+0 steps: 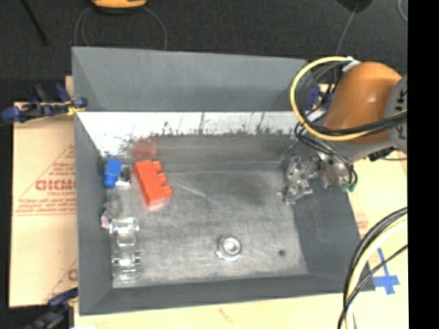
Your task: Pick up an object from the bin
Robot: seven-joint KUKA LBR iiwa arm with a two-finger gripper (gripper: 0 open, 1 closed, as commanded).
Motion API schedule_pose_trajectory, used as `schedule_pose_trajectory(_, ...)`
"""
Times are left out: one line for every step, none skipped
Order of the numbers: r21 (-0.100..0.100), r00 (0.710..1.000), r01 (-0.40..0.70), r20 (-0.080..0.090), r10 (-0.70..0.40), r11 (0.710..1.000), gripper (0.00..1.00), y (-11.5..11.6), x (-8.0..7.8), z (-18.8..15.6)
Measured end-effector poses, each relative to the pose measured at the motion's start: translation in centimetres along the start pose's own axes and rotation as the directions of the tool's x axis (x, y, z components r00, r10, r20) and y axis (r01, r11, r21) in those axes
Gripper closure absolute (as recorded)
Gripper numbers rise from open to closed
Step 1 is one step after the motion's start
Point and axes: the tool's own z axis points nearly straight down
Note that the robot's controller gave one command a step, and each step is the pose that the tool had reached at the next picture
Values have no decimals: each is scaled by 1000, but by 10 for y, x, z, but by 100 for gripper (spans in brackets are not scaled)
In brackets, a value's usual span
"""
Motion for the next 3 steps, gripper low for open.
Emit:
schedule_pose_trajectory(2,991,-136,13,136,991,100,-31,52,-90)
schedule_pose_trajectory(-1,1000,22,0,-22,1000,100,-23,58,-13)
schedule_pose_trajectory(3,987,163,7,-163,987,100,-20,59,-24)
